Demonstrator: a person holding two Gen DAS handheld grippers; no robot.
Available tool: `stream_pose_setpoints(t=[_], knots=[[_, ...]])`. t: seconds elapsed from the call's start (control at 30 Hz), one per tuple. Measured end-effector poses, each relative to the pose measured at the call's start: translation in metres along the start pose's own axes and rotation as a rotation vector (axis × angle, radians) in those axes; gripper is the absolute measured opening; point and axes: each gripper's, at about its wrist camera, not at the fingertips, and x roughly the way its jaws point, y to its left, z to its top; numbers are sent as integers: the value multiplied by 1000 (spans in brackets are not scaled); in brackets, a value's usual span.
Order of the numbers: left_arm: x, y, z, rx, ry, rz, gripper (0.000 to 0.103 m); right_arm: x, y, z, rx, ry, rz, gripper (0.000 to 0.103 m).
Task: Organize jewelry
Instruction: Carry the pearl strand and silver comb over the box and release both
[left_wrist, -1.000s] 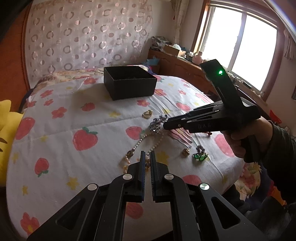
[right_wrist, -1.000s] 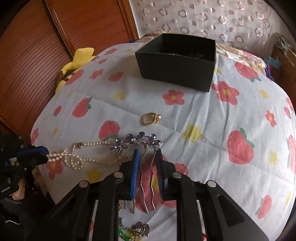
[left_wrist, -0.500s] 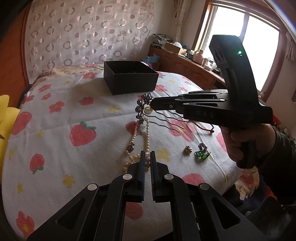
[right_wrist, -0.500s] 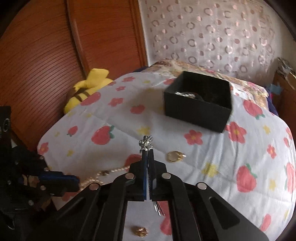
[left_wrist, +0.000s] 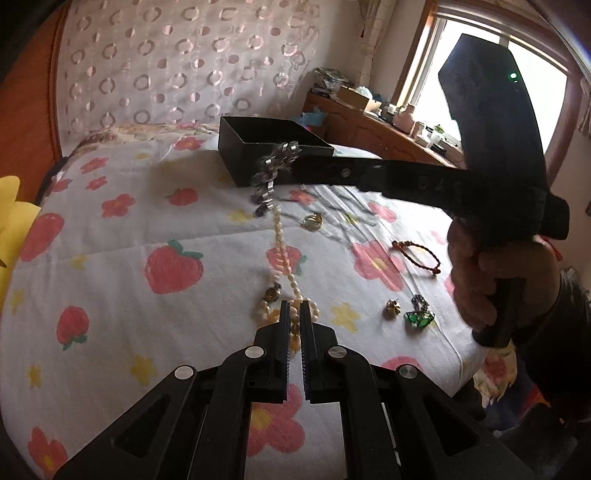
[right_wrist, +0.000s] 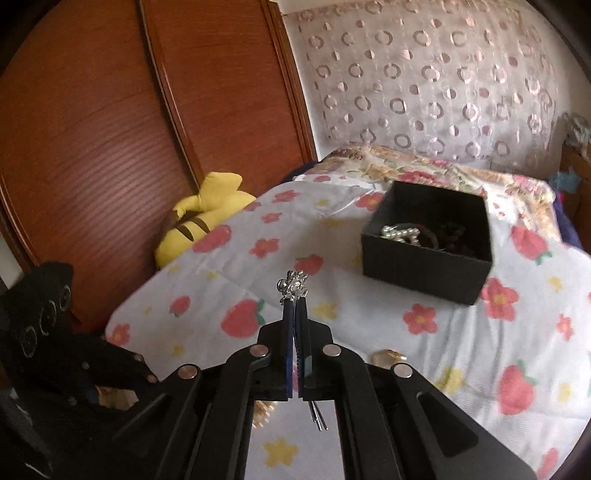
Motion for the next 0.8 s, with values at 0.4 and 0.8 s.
stream_pose_setpoints(t=[0.4, 0.8], knots=[[9, -8, -6, 5, 58, -100, 4, 50, 4, 36, 43, -3, -9, 2], [7, -3, -5, 0, 50, -113, 4, 69, -8, 62, -6, -30, -98, 2]])
